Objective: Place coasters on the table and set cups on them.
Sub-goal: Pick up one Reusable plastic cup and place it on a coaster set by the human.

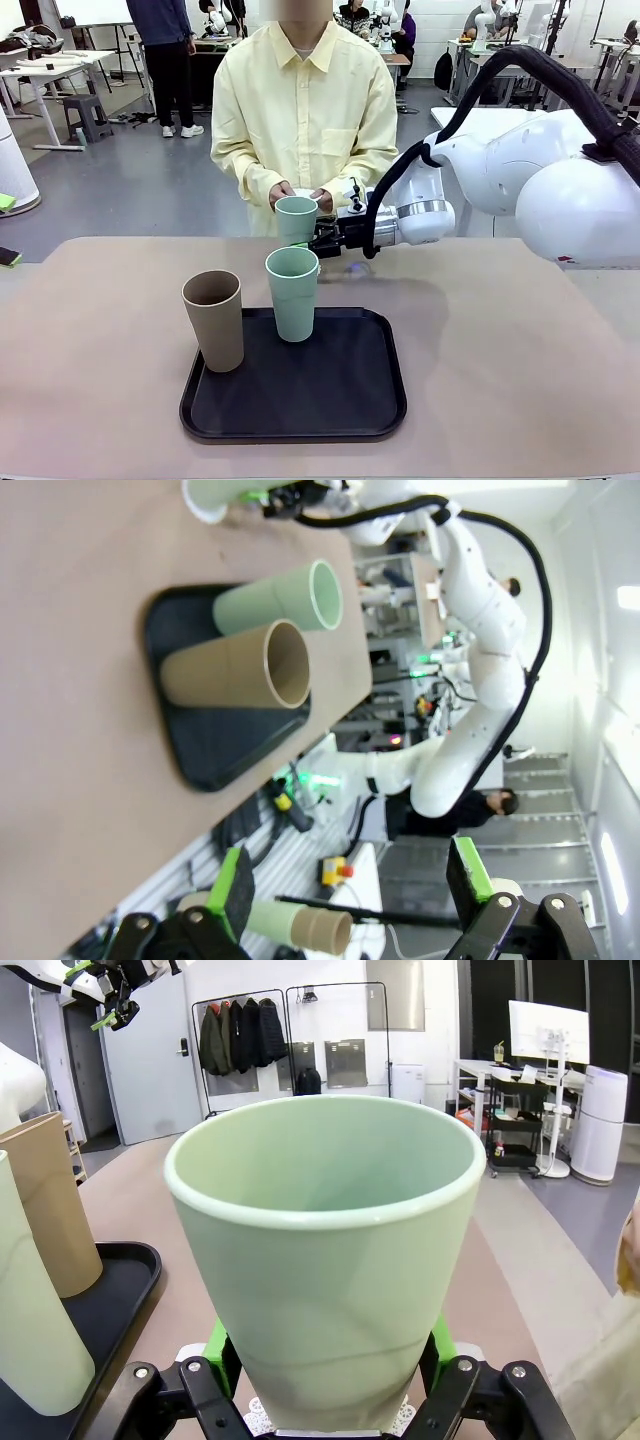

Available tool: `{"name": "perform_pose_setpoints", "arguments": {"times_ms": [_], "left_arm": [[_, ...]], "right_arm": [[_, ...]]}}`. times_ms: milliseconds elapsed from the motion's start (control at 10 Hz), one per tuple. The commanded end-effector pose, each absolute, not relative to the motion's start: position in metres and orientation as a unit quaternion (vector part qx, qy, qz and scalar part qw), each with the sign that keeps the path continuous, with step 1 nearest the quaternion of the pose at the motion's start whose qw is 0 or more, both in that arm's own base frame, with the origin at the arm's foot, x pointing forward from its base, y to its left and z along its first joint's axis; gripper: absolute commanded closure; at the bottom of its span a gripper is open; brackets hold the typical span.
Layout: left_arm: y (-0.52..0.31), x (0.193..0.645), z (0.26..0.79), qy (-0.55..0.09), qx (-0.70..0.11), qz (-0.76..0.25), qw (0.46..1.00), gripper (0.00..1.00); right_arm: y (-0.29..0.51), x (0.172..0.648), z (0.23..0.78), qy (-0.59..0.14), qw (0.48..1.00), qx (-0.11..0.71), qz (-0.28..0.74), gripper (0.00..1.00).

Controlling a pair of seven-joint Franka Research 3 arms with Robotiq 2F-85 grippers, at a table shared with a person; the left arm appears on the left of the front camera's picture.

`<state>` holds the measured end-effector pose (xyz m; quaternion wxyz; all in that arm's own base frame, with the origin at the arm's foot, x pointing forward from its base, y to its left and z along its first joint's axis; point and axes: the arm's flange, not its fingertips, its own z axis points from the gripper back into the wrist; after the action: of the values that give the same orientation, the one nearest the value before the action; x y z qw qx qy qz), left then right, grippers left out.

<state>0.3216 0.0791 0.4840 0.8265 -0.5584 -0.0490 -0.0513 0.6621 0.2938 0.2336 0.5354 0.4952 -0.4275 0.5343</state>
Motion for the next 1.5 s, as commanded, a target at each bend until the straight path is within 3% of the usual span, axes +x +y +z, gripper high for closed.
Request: {"name": "perform_pose_setpoints", "arguments": {"times_ms": [0, 500, 700, 1400], "left_arm": [[0.08, 0.3206, 0.4835, -0.052, -0.562, -0.06, 0.823, 0.0], [0.08, 0.3206, 0.4835, -0.052, -0.562, -0.06, 0.823, 0.0], [0.08, 0.3206, 0.4835, -0.052, -0.562, -0.06, 0.823, 0.0], [0.08, 0.3206, 0.4835, -0.052, -0.562, -0.06, 0.823, 0.0]], "right_arm": [[0.2969, 0.6729, 0.2324, -0.416, 0.547, 0.49, 0.536, 0.16], [0.2941, 0.672, 0.2312, -0.405, 0.555, 0.488, 0.538, 0.16], [0.2939, 0.6712, 0.2323, -0.399, 0.56, 0.488, 0.538, 0.0], [0.2902, 0.6703, 0.235, -0.385, 0.575, 0.477, 0.542, 0.0]]}}
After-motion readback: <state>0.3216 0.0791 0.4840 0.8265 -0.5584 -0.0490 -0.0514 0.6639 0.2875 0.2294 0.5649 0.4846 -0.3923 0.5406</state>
